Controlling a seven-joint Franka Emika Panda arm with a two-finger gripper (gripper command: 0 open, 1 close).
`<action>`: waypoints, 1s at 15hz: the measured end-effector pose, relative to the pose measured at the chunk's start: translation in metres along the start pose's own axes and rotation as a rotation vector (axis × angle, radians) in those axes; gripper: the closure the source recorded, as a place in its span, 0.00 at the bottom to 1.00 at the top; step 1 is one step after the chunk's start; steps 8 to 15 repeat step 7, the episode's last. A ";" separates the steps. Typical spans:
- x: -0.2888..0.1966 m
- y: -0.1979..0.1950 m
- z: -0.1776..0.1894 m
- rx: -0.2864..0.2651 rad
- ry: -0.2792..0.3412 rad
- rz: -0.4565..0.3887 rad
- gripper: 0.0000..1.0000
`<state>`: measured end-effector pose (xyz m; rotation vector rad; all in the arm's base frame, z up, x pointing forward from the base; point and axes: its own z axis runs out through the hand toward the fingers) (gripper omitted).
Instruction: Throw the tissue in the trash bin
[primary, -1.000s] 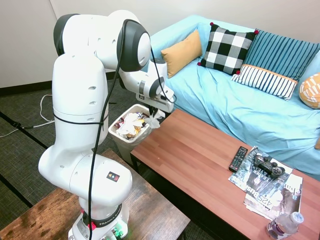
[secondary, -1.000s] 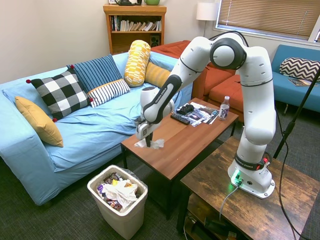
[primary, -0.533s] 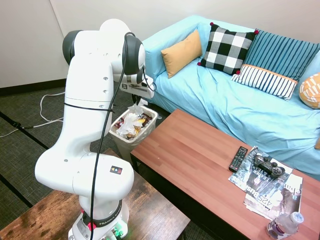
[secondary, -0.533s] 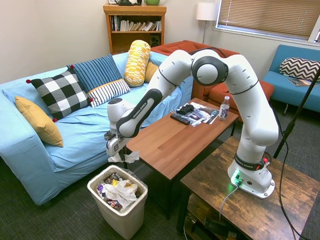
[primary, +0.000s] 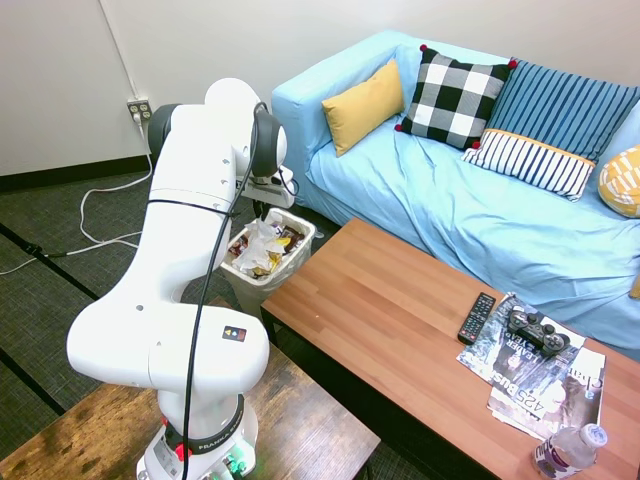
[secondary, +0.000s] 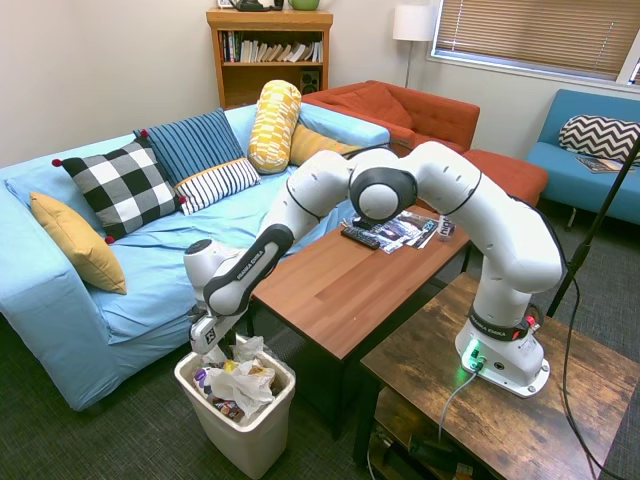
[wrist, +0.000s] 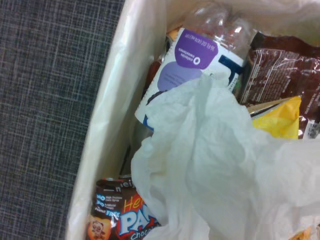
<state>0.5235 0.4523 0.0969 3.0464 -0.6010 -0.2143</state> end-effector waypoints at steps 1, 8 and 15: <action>0.000 0.000 0.000 0.000 0.002 0.000 0.00; 0.014 0.007 -0.002 -0.003 0.022 0.018 0.00; 0.014 0.007 -0.002 -0.003 0.022 0.018 0.00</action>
